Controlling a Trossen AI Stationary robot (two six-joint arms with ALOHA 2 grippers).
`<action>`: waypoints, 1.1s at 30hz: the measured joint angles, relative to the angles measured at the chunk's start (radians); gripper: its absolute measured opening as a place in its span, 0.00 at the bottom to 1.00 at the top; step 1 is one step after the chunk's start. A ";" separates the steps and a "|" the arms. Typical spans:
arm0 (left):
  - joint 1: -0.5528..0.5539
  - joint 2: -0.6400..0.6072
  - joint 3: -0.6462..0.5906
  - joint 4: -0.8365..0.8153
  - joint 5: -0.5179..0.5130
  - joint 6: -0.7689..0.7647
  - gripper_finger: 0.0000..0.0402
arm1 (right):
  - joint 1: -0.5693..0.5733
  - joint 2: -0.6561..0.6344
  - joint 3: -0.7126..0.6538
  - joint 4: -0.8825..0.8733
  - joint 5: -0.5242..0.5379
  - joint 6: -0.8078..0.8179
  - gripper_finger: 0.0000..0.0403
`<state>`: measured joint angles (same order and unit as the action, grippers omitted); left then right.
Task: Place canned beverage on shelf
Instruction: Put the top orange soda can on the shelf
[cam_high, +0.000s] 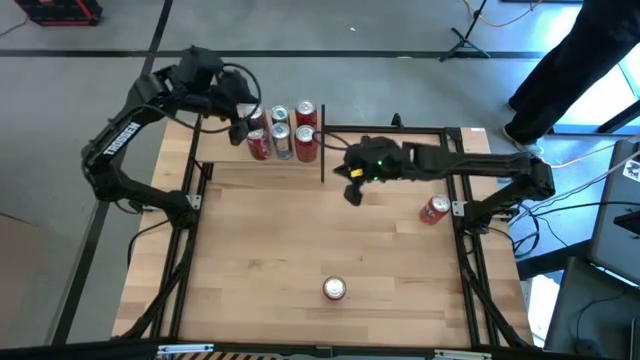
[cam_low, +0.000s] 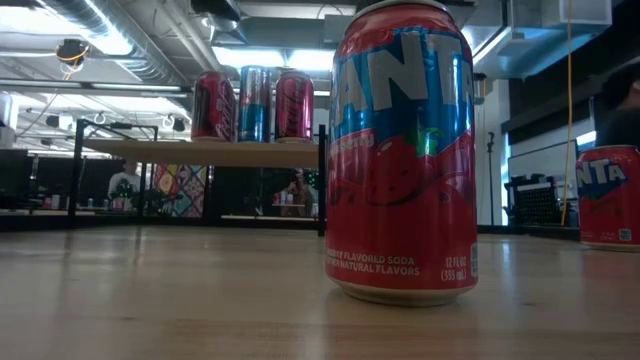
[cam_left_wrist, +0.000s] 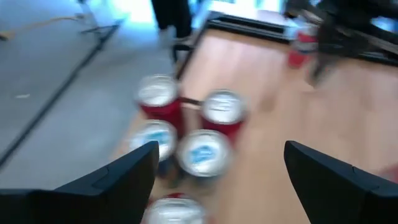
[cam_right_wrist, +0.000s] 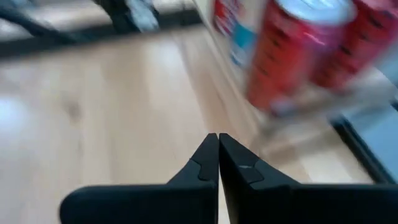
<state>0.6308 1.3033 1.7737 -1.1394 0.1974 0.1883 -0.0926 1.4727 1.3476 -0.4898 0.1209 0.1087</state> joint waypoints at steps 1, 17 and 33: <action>-0.012 -0.002 0.000 -0.007 0.017 -0.010 0.83 | 0.000 0.000 0.050 -0.111 0.020 0.007 0.01; -0.293 -0.008 -0.117 0.053 -0.073 -0.179 0.83 | 0.020 -0.207 0.230 -0.917 0.070 0.255 0.03; -0.384 -0.008 -0.142 0.095 -0.134 -0.235 0.83 | -0.072 -0.273 -0.036 -1.081 -0.084 0.554 0.96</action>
<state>0.2468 1.2957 1.6314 -1.0439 0.0635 -0.0464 -0.1647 1.1999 1.3115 -1.5703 0.0370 0.6628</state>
